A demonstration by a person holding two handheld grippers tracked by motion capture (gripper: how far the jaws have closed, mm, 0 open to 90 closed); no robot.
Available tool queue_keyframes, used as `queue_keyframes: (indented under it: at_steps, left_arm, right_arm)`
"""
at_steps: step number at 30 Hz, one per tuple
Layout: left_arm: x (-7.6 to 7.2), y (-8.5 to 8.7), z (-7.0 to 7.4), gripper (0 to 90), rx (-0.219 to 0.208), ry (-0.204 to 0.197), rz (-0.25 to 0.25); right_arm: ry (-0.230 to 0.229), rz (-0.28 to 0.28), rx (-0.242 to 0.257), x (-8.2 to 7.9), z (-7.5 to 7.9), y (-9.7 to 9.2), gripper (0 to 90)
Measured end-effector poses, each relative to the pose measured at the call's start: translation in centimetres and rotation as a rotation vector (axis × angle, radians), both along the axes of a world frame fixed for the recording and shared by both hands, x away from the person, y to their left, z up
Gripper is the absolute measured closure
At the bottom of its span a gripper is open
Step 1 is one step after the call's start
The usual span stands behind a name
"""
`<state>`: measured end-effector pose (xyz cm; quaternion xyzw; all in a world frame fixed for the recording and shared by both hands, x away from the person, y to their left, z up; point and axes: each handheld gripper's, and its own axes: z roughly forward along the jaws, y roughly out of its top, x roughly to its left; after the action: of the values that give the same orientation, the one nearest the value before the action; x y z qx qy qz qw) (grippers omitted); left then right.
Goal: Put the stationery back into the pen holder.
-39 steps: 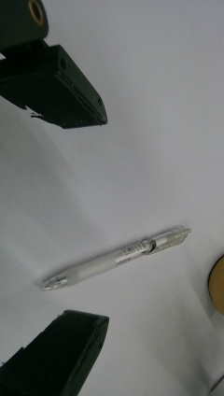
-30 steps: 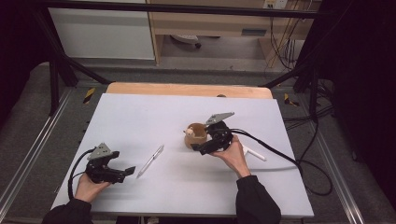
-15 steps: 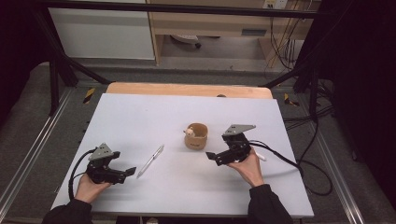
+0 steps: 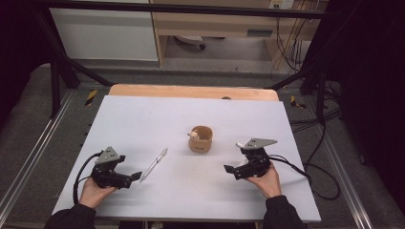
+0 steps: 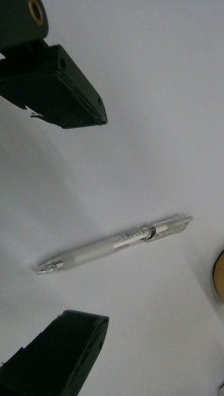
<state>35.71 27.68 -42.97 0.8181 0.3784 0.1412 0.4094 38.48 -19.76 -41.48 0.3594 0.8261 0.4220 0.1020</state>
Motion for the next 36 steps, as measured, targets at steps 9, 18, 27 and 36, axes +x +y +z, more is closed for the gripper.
queue_keyframes:
  at_steps: [9, 18, 27, 36]
  left_arm:
    - [0.1, -1.6, 1.1, 4.3, 0.015, 0.009, 0.006]
    - [0.8, -3.7, 1.7, 9.3, 0.087, 0.054, 0.043]
    - [1.2, -4.9, 0.1, 28.6, 0.156, 0.114, 0.076]
    - [0.8, -5.3, -0.4, 56.0, 0.163, 0.142, 0.085]
  right_arm:
    - [0.008, -0.004, 0.01, -1.2, -0.5, -0.9, 1.4]
    - [-0.002, -0.005, 0.003, -1.4, -0.7, -1.0, 1.4]
    - [-0.003, 0.002, -0.008, -1.5, -0.8, -0.9, 1.5]
    - [-0.009, -0.001, 0.0, -1.7, -0.7, -1.0, 1.6]
